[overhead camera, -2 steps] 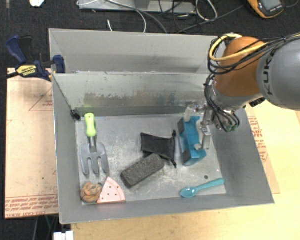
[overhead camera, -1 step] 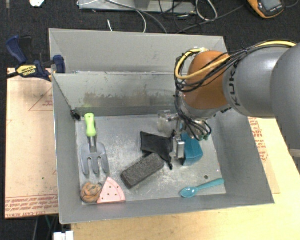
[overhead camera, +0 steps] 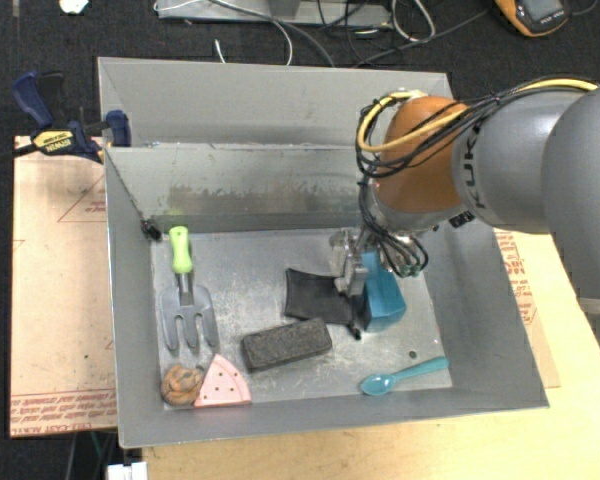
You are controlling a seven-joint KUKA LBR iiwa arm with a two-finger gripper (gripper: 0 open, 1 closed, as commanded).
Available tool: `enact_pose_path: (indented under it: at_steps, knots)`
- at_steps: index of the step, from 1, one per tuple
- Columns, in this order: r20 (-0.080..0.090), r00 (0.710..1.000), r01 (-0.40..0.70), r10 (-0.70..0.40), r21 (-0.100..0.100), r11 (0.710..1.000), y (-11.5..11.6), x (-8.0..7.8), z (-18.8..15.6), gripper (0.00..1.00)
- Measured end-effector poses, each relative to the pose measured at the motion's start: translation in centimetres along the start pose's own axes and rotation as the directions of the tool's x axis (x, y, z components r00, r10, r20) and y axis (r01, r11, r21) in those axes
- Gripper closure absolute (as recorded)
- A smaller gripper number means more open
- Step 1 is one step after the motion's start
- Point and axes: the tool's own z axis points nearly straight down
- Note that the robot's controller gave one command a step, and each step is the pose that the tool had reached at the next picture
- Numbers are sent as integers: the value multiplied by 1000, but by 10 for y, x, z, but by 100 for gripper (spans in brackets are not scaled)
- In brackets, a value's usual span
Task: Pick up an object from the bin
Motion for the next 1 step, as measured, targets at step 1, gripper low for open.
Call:
enact_pose_path:
  at_steps: [1]
  knots:
    - [0, 1000, 0, 0, 0, 1000, 0, 0, 0, 100]
